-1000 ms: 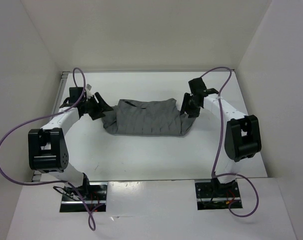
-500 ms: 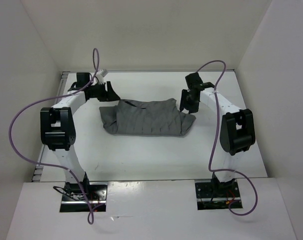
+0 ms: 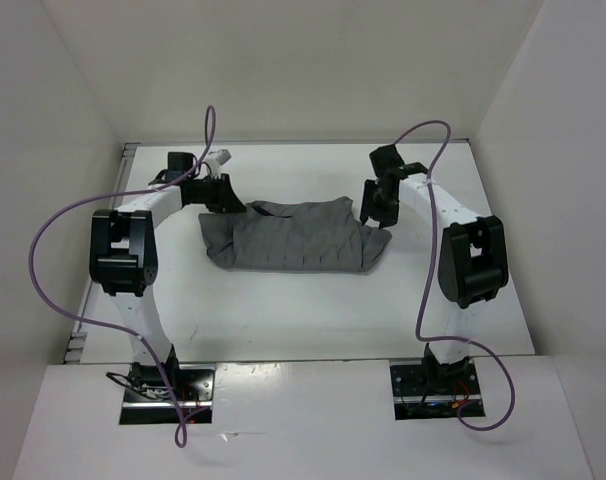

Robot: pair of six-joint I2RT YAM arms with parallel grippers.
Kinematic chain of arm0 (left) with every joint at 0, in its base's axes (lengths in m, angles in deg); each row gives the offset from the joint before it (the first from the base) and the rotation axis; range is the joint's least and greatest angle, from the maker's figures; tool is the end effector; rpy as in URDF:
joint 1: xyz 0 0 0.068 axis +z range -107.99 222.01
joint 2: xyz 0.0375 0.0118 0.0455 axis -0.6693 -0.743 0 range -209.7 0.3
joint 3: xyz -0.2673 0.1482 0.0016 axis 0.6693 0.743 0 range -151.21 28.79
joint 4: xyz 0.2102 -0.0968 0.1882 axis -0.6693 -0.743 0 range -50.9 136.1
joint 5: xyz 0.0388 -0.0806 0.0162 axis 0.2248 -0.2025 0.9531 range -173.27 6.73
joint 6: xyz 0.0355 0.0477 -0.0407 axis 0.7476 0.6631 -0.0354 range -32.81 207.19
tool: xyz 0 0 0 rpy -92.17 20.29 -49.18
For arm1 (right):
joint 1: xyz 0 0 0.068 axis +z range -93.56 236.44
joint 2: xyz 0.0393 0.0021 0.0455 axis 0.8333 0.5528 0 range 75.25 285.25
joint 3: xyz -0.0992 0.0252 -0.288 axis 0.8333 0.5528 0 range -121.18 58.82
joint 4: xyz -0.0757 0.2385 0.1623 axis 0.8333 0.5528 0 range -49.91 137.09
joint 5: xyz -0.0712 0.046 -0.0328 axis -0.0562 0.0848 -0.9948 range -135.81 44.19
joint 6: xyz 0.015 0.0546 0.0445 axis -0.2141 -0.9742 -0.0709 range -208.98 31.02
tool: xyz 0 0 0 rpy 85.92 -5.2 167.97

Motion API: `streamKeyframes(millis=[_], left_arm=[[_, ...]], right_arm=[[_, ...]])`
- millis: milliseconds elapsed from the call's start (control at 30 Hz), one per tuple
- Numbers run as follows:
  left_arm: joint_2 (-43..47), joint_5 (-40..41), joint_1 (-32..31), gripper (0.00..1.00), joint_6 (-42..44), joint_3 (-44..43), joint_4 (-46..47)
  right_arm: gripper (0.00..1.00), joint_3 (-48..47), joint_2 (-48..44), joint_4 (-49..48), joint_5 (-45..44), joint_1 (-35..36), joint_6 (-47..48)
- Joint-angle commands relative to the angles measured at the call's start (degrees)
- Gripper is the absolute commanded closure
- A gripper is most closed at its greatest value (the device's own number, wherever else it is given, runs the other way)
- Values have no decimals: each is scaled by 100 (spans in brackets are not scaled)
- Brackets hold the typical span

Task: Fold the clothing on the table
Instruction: Fold the skirt

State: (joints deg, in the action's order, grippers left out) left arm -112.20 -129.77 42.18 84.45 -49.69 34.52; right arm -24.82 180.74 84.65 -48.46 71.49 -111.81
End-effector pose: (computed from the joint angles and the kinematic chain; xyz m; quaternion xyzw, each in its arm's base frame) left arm 0.4835 -0.0419 0.1973 0.1275 0.8542 -0.3731 0.3389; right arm 0.4245 0.1113 0.2282 0.0711 0.9760 0.0449 0.2007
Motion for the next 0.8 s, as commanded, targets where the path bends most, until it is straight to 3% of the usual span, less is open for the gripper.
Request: streamKeyframes(millis=[0,133,267,500,767], left_arm=[[-140,61,-60,81,152,-36,314],[-254,291,-60,79,99,-36,366],[-368,423,-113,100,37,-36,428],[-114,379,-113,100,37,69,428],[-52,431,-113,100,-25,122,428]], right_arm=[[46,-390,129,80,-86,60,-29],[46,-714,252,-52,98,60,111],[45,-1136,577,-333,598,7,489],[45,-1998,1596,-386,1196,-46,885],[47,-1920,1861,-623,1495,-99,1000]])
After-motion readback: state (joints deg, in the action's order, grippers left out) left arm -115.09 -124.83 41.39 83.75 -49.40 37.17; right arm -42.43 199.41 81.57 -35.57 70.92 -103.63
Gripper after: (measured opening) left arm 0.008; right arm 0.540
